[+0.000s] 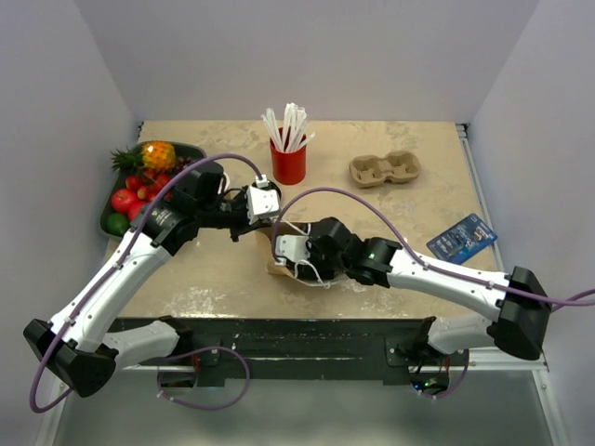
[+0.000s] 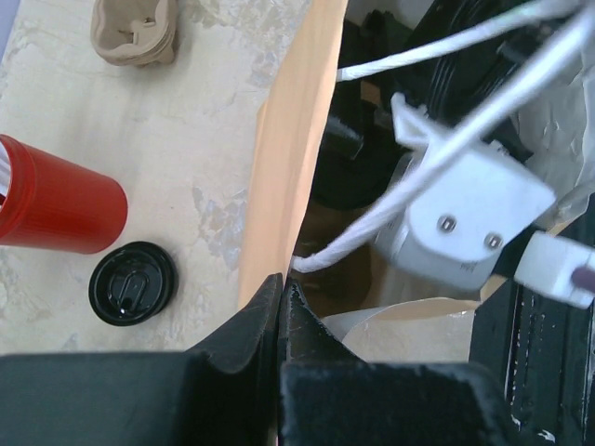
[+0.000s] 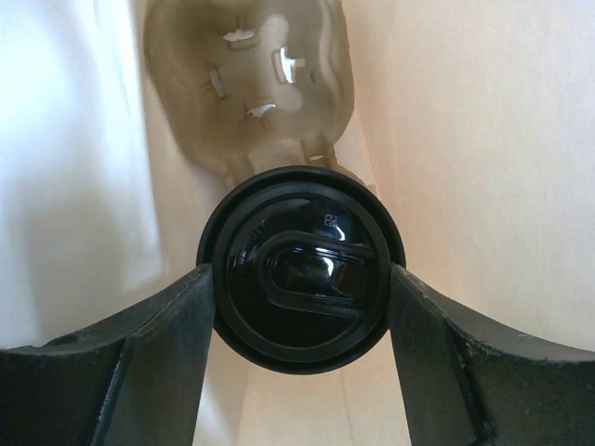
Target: Pack the takeout coffee
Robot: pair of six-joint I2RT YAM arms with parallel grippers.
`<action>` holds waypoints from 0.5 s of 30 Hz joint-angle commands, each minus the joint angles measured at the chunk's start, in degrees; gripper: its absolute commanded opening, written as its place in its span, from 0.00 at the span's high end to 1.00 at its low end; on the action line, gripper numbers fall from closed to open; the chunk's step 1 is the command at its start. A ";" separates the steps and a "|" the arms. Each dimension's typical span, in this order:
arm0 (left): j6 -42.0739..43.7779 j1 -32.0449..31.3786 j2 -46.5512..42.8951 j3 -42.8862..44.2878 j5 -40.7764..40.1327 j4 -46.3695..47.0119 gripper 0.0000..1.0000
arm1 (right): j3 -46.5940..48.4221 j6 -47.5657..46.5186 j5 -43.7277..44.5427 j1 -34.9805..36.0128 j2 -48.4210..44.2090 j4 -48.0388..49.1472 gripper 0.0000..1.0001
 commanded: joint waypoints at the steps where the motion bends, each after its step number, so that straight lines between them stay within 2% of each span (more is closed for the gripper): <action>1: 2.19 0.44 0.75 1.24 -1.67 -3.60 1.00 | -5.09 0.55 0.59 -0.11 -6.51 6.60 1.00; 5: 4.56 0.44 0.31 1.07 -1.23 -6.32 1.00 | -5.62 0.72 2.17 -0.29 -6.53 8.20 1.00; 11: 5.80 0.44 -0.04 0.71 -1.40 -5.62 1.00 | -6.15 1.69 3.22 -0.82 -4.51 10.75 1.00; 15: 5.44 0.52 -0.04 1.15 -1.66 -5.09 1.00 | -3.96 3.88 4.19 -1.08 0.93 4.46 1.00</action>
